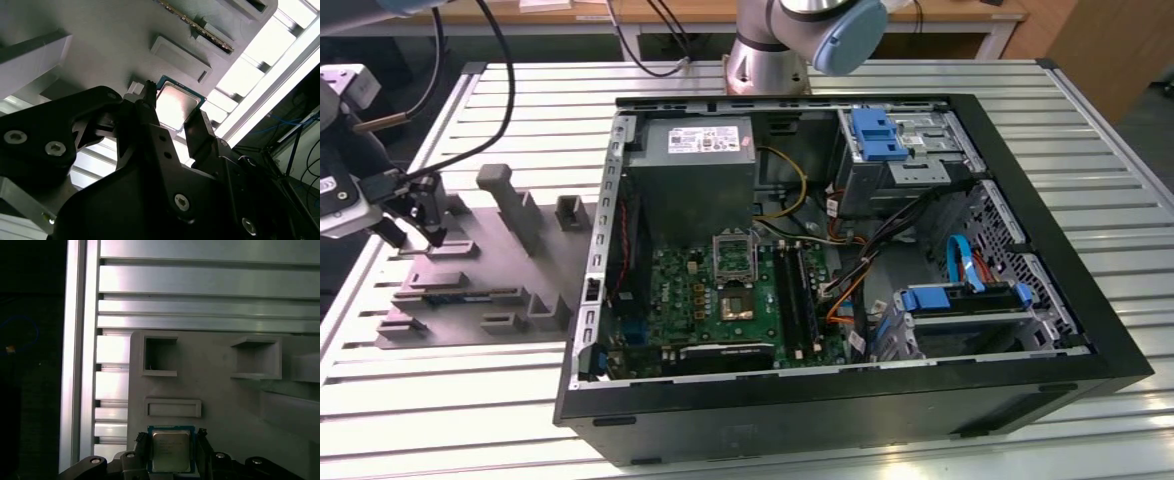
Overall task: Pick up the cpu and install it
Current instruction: 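Pick up the cpu and move it towards the insertion slot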
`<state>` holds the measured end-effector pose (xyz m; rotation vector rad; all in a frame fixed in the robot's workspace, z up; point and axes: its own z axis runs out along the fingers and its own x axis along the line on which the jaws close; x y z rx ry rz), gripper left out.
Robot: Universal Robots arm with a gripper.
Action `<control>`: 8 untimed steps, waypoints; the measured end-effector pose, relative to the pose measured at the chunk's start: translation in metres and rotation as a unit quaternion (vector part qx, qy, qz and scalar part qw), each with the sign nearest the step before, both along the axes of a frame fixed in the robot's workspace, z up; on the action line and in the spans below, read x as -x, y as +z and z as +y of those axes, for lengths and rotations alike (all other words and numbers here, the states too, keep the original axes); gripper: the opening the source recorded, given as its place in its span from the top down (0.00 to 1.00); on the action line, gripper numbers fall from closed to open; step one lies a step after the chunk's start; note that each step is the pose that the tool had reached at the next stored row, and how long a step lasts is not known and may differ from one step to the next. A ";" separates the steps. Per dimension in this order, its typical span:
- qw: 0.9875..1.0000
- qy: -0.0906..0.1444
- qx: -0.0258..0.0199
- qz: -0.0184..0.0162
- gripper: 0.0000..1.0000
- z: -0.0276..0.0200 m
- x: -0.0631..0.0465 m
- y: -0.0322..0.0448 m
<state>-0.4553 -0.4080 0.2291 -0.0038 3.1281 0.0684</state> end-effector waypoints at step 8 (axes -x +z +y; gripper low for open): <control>1.000 0.000 0.000 0.000 0.53 0.0000 0.000 0.0015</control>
